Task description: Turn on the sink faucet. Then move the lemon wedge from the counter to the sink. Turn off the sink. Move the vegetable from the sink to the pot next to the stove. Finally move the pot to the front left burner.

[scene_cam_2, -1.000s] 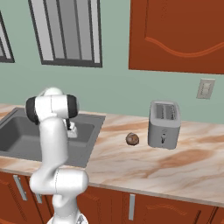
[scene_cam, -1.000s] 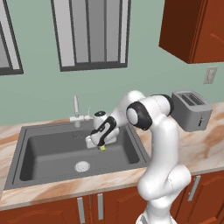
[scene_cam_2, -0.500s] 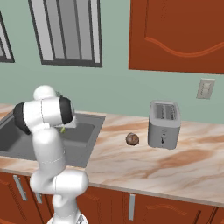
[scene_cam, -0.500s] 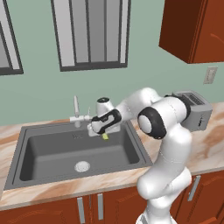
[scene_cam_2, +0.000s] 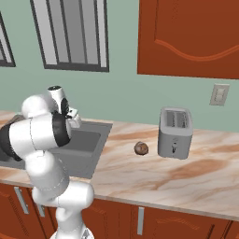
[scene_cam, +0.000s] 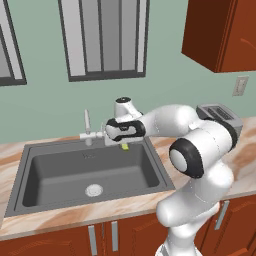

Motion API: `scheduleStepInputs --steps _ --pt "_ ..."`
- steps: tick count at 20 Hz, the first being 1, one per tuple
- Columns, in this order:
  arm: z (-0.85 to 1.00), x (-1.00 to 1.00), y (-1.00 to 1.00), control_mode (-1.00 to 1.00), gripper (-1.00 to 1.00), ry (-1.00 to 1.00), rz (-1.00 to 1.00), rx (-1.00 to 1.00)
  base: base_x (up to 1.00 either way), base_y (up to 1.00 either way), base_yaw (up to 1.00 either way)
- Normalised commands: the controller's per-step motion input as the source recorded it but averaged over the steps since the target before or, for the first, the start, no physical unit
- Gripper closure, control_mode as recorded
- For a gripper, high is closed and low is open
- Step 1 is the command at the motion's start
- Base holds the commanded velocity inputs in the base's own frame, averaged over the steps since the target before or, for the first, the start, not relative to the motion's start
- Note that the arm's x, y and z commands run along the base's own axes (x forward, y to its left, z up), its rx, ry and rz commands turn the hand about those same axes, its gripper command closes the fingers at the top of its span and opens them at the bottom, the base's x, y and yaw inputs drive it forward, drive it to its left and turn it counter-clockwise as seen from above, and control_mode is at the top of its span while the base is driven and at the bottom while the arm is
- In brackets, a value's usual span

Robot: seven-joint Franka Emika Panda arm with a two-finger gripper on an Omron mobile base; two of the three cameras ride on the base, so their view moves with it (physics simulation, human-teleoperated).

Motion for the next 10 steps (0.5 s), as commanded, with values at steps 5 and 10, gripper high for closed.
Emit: scheduleStepInputs --steps 5,10 --pt "0.57 -0.46 -0.19 -1.0 1.0 -0.02 -0.02 0.0 0.0 0.0 0.0" --pt "0.53 -0.45 -0.19 -1.0 1.0 -0.02 -0.01 0.0 0.0 0.0 0.0"
